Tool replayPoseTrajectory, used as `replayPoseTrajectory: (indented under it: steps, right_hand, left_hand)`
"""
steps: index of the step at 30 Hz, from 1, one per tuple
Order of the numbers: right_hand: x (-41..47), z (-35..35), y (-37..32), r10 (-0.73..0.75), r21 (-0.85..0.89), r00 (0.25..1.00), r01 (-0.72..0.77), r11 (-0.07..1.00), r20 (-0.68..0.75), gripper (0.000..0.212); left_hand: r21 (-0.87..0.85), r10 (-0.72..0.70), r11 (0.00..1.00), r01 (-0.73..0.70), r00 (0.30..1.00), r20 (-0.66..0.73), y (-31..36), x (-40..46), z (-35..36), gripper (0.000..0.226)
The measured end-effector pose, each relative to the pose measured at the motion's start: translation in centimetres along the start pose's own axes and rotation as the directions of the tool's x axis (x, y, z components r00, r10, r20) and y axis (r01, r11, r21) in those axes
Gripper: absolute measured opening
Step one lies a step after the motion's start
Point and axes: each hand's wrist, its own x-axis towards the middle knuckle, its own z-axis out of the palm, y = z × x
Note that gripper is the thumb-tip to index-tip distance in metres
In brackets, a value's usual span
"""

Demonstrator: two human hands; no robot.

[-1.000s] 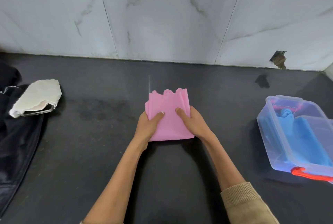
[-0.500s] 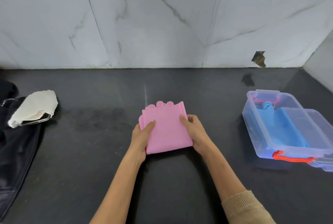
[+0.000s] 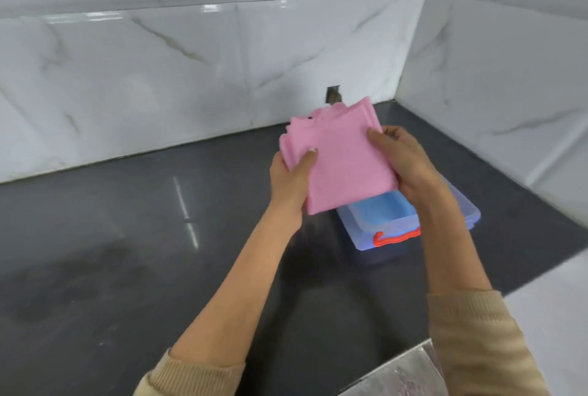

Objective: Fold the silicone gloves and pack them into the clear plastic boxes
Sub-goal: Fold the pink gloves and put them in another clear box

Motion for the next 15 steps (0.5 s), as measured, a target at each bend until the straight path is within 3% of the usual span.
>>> replayPoseTrajectory:
  steps: [3,5,9,11,13,15]
  right_hand:
    - [2.3,-4.0,0.3,0.036,-0.097,0.998,-0.041,0.994,-0.056,0.018]
    - [3.3,-5.6,1.1,0.096,-0.206,0.994,-0.105,0.973,-0.055,0.023]
    - [3.9,-6.7,2.8,0.129,-0.457,0.991,-0.105,0.883,0.022,0.025]
    - [3.9,-6.7,3.0,0.086,-0.546,0.995,-0.049,0.837,0.042,0.025]
    - [3.7,-6.3,3.0,0.025,-0.636,0.999,0.004,0.771,0.037,0.024]
    - [3.5,-5.4,3.3,-0.076,-0.703,0.997,0.043,0.71,-0.015,0.022]
  left_hand:
    - [0.128,-0.027,0.992,0.02,0.998,0.055,-1.9,1.1,3.9,0.038]
    - [0.371,0.015,0.928,-0.035,0.998,0.057,-3.2,1.7,5.3,0.042]
    - [0.807,0.228,0.554,-0.204,0.97,0.089,-4.2,2.0,6.5,0.048]
    - [0.899,0.285,0.37,-0.237,0.949,0.133,-4.3,1.9,6.9,0.063]
    - [0.931,0.287,0.249,-0.266,0.939,0.192,-4.6,1.7,7.2,0.079]
    - [0.948,0.296,0.118,-0.297,0.921,0.251,-5.1,1.4,7.3,0.078]
